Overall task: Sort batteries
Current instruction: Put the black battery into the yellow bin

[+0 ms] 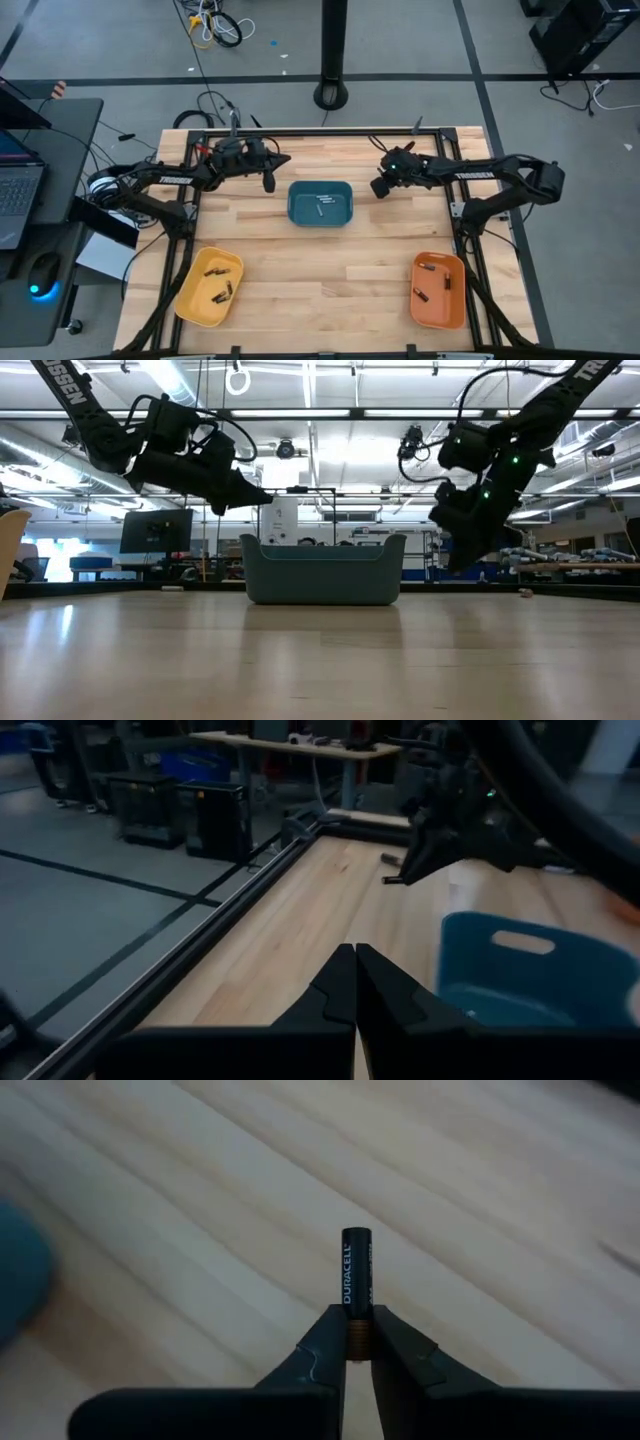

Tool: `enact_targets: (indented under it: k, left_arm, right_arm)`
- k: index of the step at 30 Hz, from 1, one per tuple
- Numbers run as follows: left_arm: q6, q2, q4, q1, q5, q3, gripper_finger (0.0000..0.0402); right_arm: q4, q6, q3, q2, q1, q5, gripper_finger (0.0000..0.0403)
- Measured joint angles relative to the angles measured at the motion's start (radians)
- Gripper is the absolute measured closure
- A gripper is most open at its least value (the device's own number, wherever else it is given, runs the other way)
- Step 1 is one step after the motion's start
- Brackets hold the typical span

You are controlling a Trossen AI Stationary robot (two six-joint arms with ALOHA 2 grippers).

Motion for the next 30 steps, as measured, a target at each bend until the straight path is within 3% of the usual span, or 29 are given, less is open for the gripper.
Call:
enact_targets:
  k: [8,17,23,30]
  left_arm:
    - [-0.071,0.0,0.126,-0.028,0.123,0.0,0.0395]
    - [-0.117,0.0,0.291,-0.132,0.135,0.001,0.0388]
    - [-0.117,0.0,0.31,-0.209,0.099,0.026,0.0342]
    - [-0.112,0.001,0.309,-0.326,0.04,0.087,0.0272]
  right_arm:
    - [0.143,-0.061,0.002,-0.105,0.089,-0.001,0.0362]
    - [0.525,-0.252,0.003,-0.129,0.268,-0.007,0.0362]
    - [0.788,-0.41,0.004,-0.096,0.389,-0.007,0.0362]
    - [0.908,-0.509,0.004,-0.096,0.481,0.002,0.0362]
